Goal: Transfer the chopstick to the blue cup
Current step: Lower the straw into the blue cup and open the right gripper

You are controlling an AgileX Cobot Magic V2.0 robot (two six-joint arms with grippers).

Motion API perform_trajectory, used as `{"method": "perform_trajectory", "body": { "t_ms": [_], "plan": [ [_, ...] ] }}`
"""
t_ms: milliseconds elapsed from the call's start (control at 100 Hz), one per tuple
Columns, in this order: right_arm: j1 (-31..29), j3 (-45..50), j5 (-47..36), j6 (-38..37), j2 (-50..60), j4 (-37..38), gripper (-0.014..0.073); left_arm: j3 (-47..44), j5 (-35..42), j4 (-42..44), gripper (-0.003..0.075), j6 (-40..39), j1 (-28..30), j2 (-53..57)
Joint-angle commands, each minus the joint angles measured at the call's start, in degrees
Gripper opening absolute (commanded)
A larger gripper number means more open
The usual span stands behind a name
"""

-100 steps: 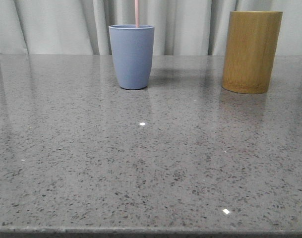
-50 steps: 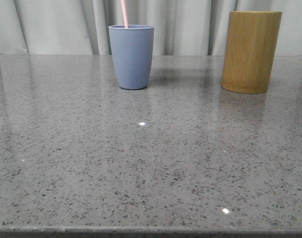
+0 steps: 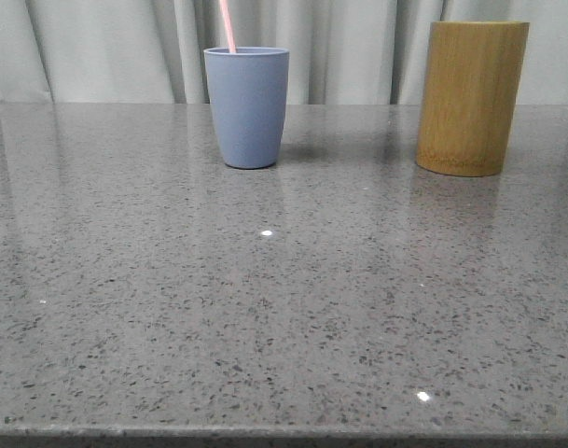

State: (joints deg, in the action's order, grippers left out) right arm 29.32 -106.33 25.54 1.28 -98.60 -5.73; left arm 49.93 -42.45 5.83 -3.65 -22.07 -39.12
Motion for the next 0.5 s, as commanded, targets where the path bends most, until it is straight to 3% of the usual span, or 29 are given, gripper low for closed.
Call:
{"method": "perform_trajectory", "body": {
  "t_ms": [0,170,490],
  "plan": [
    [-0.9,-1.6,-2.3,0.3,5.9,1.3,0.0326,1.4,4.4,0.3,0.0303,-0.7,0.0,0.1],
    [-3.2,-1.6,3.2,0.3,9.8,1.3,0.0211,1.4,4.8,0.3,0.0303,-0.7,0.0,0.1],
    [-6.9,-0.2,9.4,0.3,16.2,4.9,0.0202,1.4,5.5,0.3,0.0303,-1.4,0.0,0.1]
  ]
}}
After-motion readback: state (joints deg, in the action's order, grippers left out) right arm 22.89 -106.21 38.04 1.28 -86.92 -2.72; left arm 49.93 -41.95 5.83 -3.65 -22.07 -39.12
